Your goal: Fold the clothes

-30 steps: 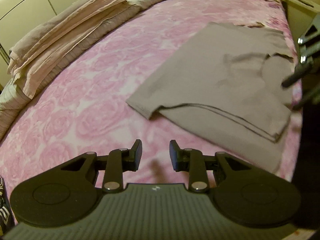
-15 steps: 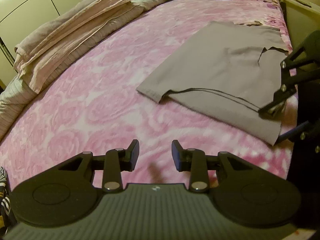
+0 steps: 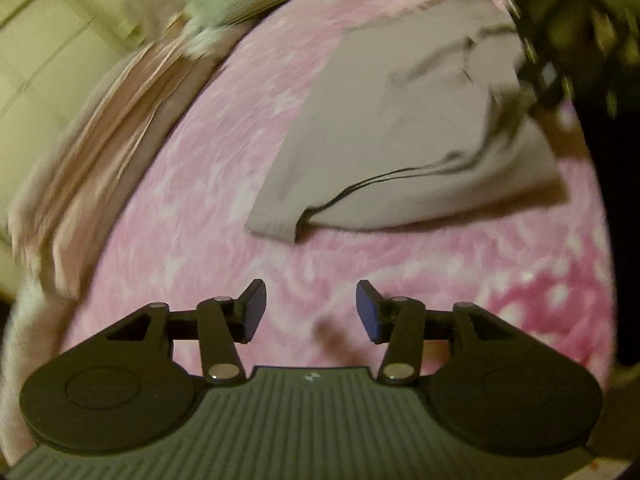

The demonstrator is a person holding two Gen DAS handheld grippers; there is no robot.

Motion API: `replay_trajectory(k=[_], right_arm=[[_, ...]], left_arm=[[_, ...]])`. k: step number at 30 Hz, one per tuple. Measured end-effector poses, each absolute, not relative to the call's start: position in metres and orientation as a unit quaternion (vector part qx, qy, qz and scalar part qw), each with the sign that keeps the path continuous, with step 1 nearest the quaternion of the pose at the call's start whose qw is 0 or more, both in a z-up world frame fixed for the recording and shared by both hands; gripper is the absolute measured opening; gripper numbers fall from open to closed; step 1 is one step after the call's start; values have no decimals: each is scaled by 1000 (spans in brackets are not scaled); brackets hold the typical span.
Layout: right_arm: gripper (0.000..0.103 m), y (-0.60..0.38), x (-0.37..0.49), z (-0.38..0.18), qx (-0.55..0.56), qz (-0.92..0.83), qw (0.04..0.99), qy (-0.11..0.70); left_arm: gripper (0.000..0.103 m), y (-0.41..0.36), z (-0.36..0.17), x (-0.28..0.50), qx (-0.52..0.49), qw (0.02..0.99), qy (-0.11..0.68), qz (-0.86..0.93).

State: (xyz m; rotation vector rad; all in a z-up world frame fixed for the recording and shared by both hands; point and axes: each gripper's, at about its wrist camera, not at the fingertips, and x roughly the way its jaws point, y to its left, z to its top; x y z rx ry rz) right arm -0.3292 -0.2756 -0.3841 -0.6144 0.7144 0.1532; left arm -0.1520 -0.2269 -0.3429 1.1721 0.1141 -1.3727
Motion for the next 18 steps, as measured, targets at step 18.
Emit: replay_trajectory(k=[18], right_arm=[[0,-320,-329,-324,-159,63,935,312]], left_arm=[[7,-308,-364,-138,591,502,-59,-628]])
